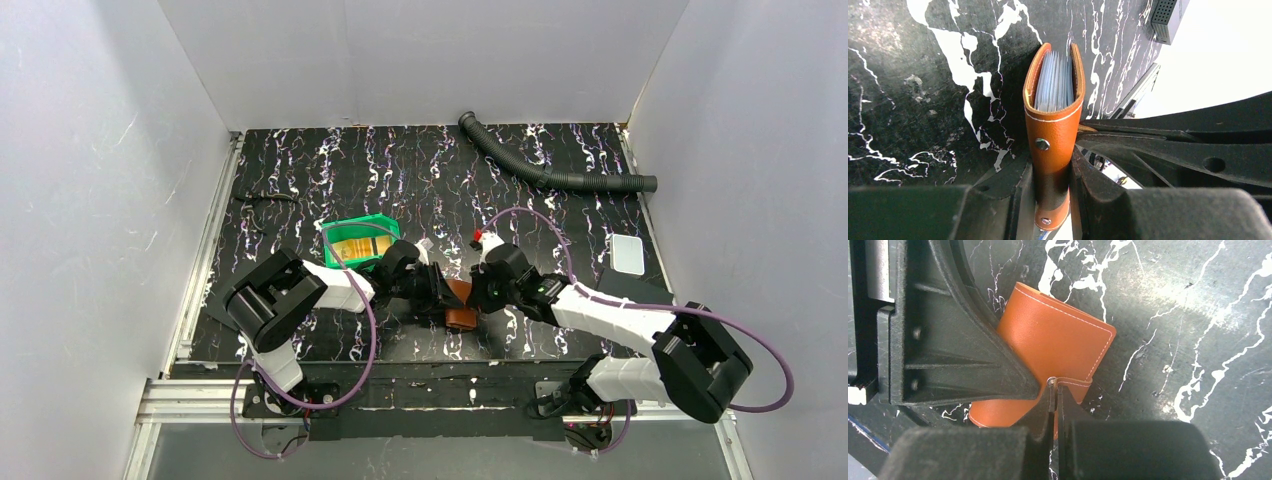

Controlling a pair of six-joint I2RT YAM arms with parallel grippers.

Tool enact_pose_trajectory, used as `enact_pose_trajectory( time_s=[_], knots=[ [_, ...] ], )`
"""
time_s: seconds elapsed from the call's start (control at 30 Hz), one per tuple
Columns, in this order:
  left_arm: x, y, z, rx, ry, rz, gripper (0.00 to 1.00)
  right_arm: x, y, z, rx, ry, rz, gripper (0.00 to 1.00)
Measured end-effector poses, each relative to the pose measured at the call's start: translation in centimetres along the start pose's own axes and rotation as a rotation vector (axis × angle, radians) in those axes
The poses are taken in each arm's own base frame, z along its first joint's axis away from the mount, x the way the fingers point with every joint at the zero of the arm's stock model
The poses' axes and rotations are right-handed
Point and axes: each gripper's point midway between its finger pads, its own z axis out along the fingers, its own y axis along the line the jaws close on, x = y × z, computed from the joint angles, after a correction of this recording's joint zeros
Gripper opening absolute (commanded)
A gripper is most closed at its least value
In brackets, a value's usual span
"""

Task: Put the credit cards into the card holder
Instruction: Close the card holder at the center of the board.

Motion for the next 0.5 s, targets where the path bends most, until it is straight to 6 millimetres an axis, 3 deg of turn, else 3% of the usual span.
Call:
enact_pose_trajectory(
  time_s=[0.4, 0.5],
  knots=[
    [-0.05, 0.24, -0.10, 0.005, -0.005, -0.008, 0.00, -0.23, -0.31, 0.51, -0.057, -0.095, 0.211, 0.02],
    [-0.01, 0.30, -0.13, 0.008, -0.005, -0.011, 0.00, -0.30, -0.32, 0.62, -0.082, -0.109, 0.266, 0.09]
  ],
)
